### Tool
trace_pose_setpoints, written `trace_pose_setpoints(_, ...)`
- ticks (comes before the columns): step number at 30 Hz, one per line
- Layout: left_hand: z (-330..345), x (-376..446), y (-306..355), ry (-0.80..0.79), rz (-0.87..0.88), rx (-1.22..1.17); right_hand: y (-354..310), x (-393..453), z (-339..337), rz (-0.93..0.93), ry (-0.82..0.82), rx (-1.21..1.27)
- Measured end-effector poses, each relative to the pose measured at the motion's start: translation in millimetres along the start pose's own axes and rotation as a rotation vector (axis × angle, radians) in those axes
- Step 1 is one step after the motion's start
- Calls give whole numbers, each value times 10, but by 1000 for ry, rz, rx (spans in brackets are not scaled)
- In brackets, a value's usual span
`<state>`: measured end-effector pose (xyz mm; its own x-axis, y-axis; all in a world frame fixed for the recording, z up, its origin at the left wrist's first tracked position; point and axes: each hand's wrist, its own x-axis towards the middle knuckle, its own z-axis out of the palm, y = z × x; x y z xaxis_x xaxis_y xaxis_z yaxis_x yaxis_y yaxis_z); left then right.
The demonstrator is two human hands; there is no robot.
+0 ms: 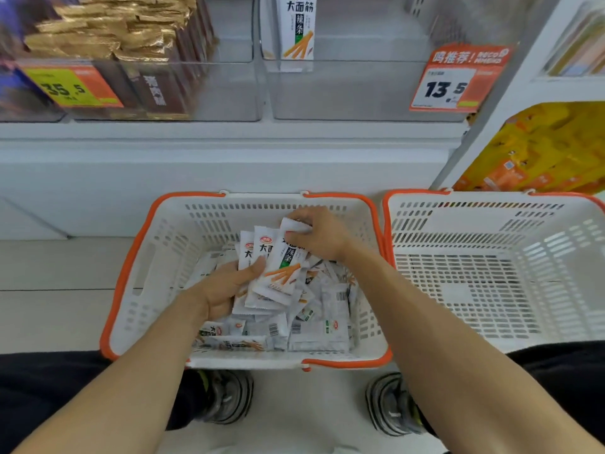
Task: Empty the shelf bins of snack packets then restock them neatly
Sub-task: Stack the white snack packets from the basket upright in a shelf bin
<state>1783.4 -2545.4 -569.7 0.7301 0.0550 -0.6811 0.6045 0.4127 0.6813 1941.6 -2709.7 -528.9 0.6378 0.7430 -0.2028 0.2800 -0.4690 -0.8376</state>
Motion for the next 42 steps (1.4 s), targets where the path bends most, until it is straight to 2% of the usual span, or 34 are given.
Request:
trace_pose_setpoints(4, 175, 28, 8, -32, 11, -54, -34, -42, 196, 110, 207, 228)
trace_pose_setpoints(6, 241, 41, 28, 15, 28, -92, -43, -35, 218, 241, 212, 328)
trace_pose_setpoints(8, 291, 51, 56, 50, 54, -149, -55, -62, 158, 413, 2, 454)
trace_pose_setpoints(10, 359, 44, 115, 69, 90, -201, -47, -114, 109, 482, -266, 562)
trace_pose_setpoints(12, 441, 48, 195, 81, 116, -230, -45, -163, 118, 480, -355, 646)
trace_pose_setpoints(15, 575, 69, 327, 137, 139, -206, -106, -182, 162, 450, -322, 684)
trace_pose_setpoints(19, 648, 137, 455, 330, 239, -56, -210, -193, 92, 334, -346, 673)
trace_pose_setpoints(22, 697, 152, 611, 363, 323, 53, -275, -184, -15, 251, -368, 698)
trace_pose_setpoints(25, 903, -66, 951, 347, 392, 249, -408, -134, -155, 200, -308, 827)
trace_pose_setpoints(28, 871, -212, 1461, 411, 511, 671, -655, -94, -377, 109, -238, 944)
trace_pose_setpoints(30, 825, -404, 1860, 387, 606, 961, -882, -66, -520, 23, -105, 881)
trace_pose_setpoints(32, 805, -581, 2180, 365, 711, 1129, -1127, -12, -665, -63, 99, 753)
trace_pose_setpoints(35, 825, -777, 2529, 370, 850, 1080, -1462, 71, -956, -191, 313, 645)
trace_pose_setpoints(38, 654, -662, 2672, 545, 1068, 932, -1697, 206, -1366, -273, 501, 413)
trace_pose_setpoints(40, 523, -471, 2661, 614, 1042, 1055, -1814, 357, -1631, -262, 529, 219)
trace_pose_setpoints(42, 469, -300, 2622, 590, 968, 1131, -1848, 643, -1813, -174, 517, 98)
